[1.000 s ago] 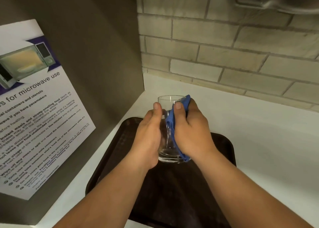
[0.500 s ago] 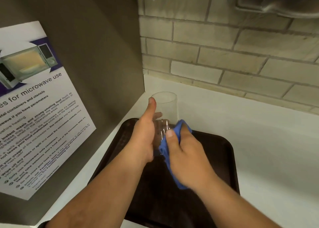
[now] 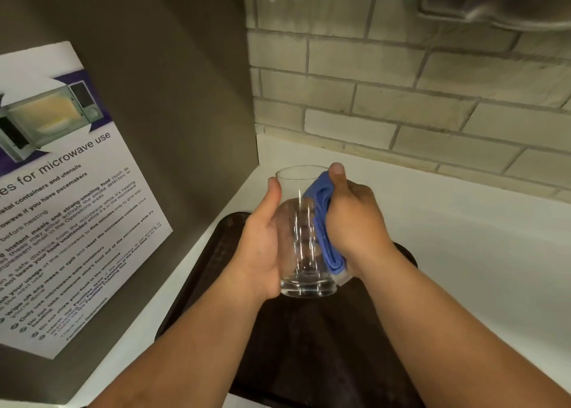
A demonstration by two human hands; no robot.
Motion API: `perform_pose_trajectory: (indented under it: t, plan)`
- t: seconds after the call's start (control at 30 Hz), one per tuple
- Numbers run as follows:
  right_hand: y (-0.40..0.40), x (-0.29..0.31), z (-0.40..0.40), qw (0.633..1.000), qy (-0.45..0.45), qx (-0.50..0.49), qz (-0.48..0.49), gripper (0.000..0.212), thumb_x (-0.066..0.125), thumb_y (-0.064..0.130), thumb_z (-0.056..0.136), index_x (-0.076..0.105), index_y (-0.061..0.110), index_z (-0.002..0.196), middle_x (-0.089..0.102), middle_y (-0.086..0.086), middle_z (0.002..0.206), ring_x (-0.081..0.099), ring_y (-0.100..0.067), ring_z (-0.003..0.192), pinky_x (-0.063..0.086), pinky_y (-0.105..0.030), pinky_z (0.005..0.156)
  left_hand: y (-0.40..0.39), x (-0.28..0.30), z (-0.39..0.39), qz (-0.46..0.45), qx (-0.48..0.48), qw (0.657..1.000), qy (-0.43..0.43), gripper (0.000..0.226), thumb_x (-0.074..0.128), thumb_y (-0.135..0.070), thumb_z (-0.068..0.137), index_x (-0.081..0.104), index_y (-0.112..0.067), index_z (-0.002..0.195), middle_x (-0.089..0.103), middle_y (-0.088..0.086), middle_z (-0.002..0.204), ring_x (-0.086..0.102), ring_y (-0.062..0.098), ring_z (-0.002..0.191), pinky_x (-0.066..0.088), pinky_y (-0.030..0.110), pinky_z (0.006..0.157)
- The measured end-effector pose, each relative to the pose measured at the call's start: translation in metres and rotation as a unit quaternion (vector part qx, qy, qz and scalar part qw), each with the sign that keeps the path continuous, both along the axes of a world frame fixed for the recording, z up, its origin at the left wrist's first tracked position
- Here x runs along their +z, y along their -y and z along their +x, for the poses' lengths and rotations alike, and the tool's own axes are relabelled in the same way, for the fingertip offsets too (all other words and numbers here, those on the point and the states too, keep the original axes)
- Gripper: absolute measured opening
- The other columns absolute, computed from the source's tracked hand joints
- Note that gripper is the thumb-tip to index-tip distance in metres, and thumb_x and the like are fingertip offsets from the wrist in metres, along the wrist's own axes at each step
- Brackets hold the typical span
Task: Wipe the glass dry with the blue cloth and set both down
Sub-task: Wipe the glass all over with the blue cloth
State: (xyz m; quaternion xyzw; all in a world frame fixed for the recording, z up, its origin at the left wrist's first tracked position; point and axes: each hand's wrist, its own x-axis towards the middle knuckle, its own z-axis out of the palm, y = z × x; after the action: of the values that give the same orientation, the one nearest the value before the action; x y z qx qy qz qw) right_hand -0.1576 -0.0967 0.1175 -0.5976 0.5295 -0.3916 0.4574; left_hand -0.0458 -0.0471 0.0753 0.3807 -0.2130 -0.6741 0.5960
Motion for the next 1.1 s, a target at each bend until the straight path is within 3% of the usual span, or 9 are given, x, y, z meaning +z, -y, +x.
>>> perform_pose_trajectory:
  t: [0.1,0.27,0.5,0.57,0.67,0.77,0.9,0.97,1.1]
  plan:
    - [-0.008,-0.009,-0.008,0.995,-0.013,0.058,0.082,0.063,0.032,0.052,0.103,0.054,0.003,0.069,0.059,-0.018,0.061,0.059,-0.029,0.06,0.05,-0.037,0.065,0.008,0.003,0.002,0.041,0.063,0.997,-0.03,0.089,0.052,-0.083,0.086,0.08,-0.004,0.118,0.082,0.021,0.114,0.08,0.038,0.104,0.066,0.05,0.081]
    - [-0.046,-0.034,-0.005,0.992,-0.065,0.074,-0.083,0.046,0.032,0.054,0.098,0.055,0.016,0.089,0.063,0.0,0.071,0.063,-0.006,0.06,0.047,-0.014,0.054,0.011,0.006,0.004,0.135,0.161,0.965,0.158,0.077,0.045,-0.084,0.089,0.083,-0.019,0.103,0.085,0.016,0.105,0.079,0.037,0.102,0.06,0.056,0.098]
    - [-0.056,-0.028,0.002,0.975,-0.115,0.072,-0.177,0.084,0.021,0.065,0.086,0.039,0.007,0.144,0.061,-0.011,0.12,0.064,-0.021,0.108,0.055,-0.031,0.091,-0.001,0.005,0.001,0.033,0.067,0.99,0.123,0.082,0.059,-0.08,0.068,0.076,-0.023,0.124,0.086,0.008,0.106,0.082,0.023,0.099,0.059,0.038,0.086]
    - [-0.054,-0.022,0.006,0.973,-0.116,0.056,-0.189,0.083,0.019,0.067,0.087,0.042,0.008,0.14,0.062,-0.011,0.119,0.065,-0.018,0.104,0.056,-0.029,0.087,-0.002,0.004,0.002,0.017,0.056,0.991,0.123,0.073,0.055,-0.08,0.073,0.083,-0.025,0.112,0.086,0.004,0.095,0.082,0.018,0.092,0.06,0.034,0.08]
    - [-0.028,-0.007,0.007,0.979,-0.081,-0.005,-0.186,0.043,0.029,0.056,0.097,0.054,0.021,0.096,0.062,0.002,0.081,0.061,-0.007,0.072,0.043,-0.013,0.062,-0.005,0.001,0.0,0.0,0.024,0.996,0.088,0.067,0.045,-0.075,0.09,0.086,-0.026,0.109,0.085,0.007,0.111,0.08,0.02,0.107,0.065,0.032,0.081]
    - [-0.001,0.003,0.001,0.996,-0.024,-0.005,-0.083,0.05,0.028,0.053,0.102,0.052,0.02,0.072,0.058,-0.002,0.067,0.059,-0.022,0.07,0.047,-0.031,0.069,-0.007,0.003,-0.006,-0.01,0.022,0.999,0.048,0.065,0.045,-0.071,0.095,0.083,-0.023,0.119,0.08,0.016,0.126,0.076,0.032,0.118,0.064,0.044,0.091]
    - [-0.007,-0.005,-0.007,0.997,0.005,0.041,0.071,0.065,0.03,0.055,0.102,0.06,0.003,0.075,0.065,-0.016,0.064,0.065,-0.025,0.064,0.054,-0.041,0.07,-0.002,0.015,-0.012,0.031,0.052,0.997,0.05,0.089,0.089,-0.063,0.065,0.073,-0.004,0.129,0.081,0.024,0.114,0.08,0.04,0.103,0.068,0.046,0.078]
    - [-0.023,-0.017,-0.011,0.992,-0.018,0.075,0.103,0.063,0.032,0.054,0.102,0.064,0.004,0.082,0.072,-0.013,0.074,0.069,-0.024,0.071,0.056,-0.042,0.077,0.003,0.015,-0.005,0.057,0.091,0.993,0.042,0.09,0.086,-0.062,0.059,0.07,-0.003,0.125,0.084,0.015,0.094,0.083,0.034,0.085,0.067,0.041,0.066]
    - [-0.049,-0.03,-0.006,0.99,-0.08,0.099,-0.053,0.037,0.035,0.049,0.101,0.057,0.02,0.101,0.069,0.001,0.091,0.068,-0.006,0.079,0.054,-0.015,0.069,0.002,0.011,0.008,0.066,0.087,0.983,0.149,0.08,0.069,-0.078,0.059,0.077,-0.021,0.114,0.084,0.008,0.102,0.081,0.028,0.094,0.061,0.041,0.076]
